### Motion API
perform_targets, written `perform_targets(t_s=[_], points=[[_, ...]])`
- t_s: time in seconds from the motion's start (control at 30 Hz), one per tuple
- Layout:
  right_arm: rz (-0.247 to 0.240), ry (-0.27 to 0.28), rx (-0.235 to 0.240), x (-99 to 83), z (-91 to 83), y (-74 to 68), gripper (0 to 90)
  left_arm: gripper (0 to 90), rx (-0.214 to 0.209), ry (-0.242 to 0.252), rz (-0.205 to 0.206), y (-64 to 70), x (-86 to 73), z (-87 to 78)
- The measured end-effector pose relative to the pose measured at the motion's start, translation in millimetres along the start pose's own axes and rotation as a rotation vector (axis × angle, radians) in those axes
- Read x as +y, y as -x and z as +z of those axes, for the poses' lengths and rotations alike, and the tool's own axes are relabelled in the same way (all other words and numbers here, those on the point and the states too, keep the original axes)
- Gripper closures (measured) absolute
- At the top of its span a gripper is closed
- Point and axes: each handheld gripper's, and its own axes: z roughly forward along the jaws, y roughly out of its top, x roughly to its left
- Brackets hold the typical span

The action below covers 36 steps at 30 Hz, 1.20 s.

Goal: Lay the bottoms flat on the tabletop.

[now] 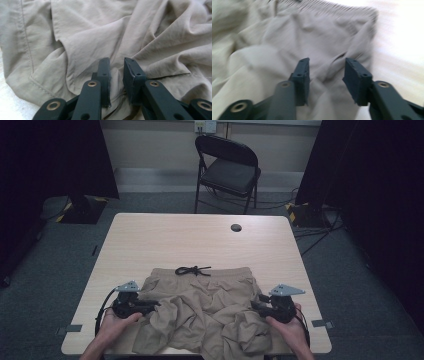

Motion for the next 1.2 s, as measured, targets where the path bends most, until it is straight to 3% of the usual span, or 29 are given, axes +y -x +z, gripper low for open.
perform_targets(t_s=[0.07,0.13,0.23,0.3,0.43,0.53,0.6,0.7,0.83,0.97,1.07,1.2], points=[[0.022,0.013,-0.021,7.6,4.8,8.9,50.6,74.4,-0.014,0.056,-0.009,-0.3,7.1,-6.7],[0.033,0.030,-0.039,17.2,8.7,15.1,49.6,73.5,-0.001,0.093,0.000,-1.6,17.1,-12.1],[0.055,0.057,-0.038,30.9,18.8,23.5,51.3,72.1,0.024,0.117,-0.011,-7.1,29.5,-11.7],[0.054,0.028,-0.042,35.3,33.2,29.0,51.8,72.0,0.041,0.121,-0.032,-14.6,33.3,-6.4],[0.073,-0.030,-0.061,31.3,59.1,36.7,49.9,73.0,0.081,0.056,-0.057,-23.2,26.7,9.3],[0.076,-0.052,-0.056,25.2,67.0,36.2,54.2,73.1,0.054,0.027,-0.055,-20.8,15.3,12.3],[0.060,-0.060,-0.064,24.3,67.2,34.4,65.9,73.2,0.057,0.014,-0.053,-18.3,8.5,10.2],[0.047,-0.070,-0.085,23.0,64.9,32.7,76.6,73.2,0.059,-0.011,-0.047,-15.6,-0.4,4.0],[0.042,-0.070,-0.082,16.1,57.4,30.3,82.3,72.4,0.046,-0.027,-0.041,-10.7,-6.7,-4.8],[0.016,-0.092,-0.083,12.7,50.2,28.4,84.0,66.5,0.021,0.038,-0.040,-9.4,-2.0,-14.7],[0.047,-0.070,-0.077,9.0,48.7,29.9,83.2,63.1,0.053,0.080,-0.051,-15.4,8.9,-20.9],[0.061,-0.047,-0.073,8.4,47.9,31.7,69.1,59.9,0.081,0.117,-0.102,-35.1,18.9,-21.0]])
